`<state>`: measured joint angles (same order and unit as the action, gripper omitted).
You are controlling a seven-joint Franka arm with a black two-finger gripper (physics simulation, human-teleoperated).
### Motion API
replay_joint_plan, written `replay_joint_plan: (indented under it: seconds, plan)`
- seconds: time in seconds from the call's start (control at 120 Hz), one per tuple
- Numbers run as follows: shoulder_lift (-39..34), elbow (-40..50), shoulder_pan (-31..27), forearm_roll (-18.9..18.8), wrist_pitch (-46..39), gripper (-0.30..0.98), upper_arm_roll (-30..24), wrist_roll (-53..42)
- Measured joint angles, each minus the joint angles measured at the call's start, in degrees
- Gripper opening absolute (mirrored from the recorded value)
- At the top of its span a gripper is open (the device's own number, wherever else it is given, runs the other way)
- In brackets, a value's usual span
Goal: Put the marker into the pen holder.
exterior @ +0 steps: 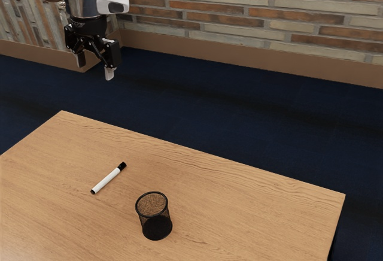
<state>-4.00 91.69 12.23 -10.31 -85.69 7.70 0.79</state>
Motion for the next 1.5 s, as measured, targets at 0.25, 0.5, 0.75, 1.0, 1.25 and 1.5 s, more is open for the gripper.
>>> replay_joint_plan:
  seconds: [0.25,0.5,0.75,1.0,1.25,1.5]
  plan:
    - [0.05,0.00,-2.29,2.12,0.00,0.69,0.18,0.04]
    - [-0.58,-0.18,-0.69,1.25,0.00,0.69,0.39,1.03]
    - [-2.65,26.65,-1.86,0.42,-10.58,0.69,14.47,0.79]
    - [11.63,31.43,-4.32,8.08,-33.40,0.69,19.20,-4.72]
    - [24.47,19.71,-2.69,11.65,-40.73,0.67,16.00,-14.51]
    - [23.53,27.93,0.47,18.86,-46.11,0.67,16.37,-20.75]
